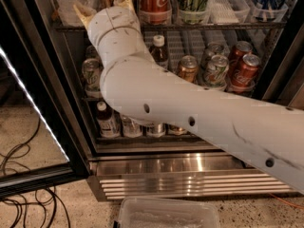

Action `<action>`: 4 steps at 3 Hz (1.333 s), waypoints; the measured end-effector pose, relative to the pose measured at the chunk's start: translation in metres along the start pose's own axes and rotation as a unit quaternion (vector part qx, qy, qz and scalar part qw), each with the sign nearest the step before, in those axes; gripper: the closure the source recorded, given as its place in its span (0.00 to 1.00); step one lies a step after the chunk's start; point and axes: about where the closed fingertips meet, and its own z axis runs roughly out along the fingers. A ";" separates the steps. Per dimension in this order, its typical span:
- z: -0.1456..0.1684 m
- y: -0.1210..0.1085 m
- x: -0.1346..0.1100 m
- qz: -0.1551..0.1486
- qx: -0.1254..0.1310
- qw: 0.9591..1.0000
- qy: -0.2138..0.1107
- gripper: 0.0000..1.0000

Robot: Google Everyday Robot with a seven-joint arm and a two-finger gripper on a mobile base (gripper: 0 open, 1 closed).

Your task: Pick orange can from top shelf of fridge

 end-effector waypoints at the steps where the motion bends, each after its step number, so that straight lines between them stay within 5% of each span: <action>1: -0.001 0.002 -0.003 -0.008 0.005 1.000 0.001 0.33; 4: -0.011 0.002 0.003 -0.033 0.036 0.998 0.033 0.44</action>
Offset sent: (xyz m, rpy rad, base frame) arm -0.0038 0.0062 -0.0083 -0.0233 0.0223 -0.0485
